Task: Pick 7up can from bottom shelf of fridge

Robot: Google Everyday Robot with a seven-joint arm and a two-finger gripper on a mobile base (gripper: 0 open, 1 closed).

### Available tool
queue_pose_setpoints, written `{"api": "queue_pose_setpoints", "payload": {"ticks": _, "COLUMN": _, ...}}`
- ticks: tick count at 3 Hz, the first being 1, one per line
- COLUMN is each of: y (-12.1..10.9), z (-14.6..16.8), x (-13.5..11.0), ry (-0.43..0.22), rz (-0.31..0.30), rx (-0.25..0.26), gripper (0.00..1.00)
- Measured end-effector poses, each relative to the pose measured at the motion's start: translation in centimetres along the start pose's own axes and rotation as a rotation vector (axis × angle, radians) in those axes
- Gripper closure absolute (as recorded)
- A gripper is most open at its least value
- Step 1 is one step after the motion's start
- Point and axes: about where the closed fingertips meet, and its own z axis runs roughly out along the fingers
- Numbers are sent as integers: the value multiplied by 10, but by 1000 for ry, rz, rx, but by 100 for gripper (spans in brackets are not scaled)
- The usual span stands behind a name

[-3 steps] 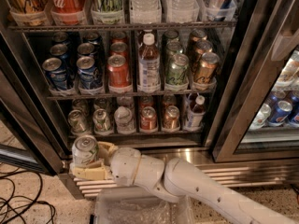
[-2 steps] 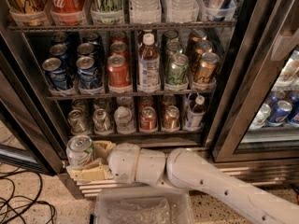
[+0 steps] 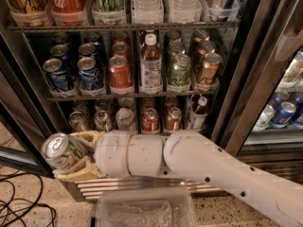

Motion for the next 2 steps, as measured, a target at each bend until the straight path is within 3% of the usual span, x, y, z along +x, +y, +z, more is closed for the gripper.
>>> {"api": "queue_pose_setpoints", "payload": {"ticks": 1, "y": 4, "z": -10, "x": -19, "ry": 23, "rz": -208, "rx": 73, "gripper": 100}}
{"api": "queue_pose_setpoints", "payload": {"ticks": 2, "y": 4, "z": -10, "x": -19, "ry": 23, "rz": -208, "rx": 73, "gripper": 100}}
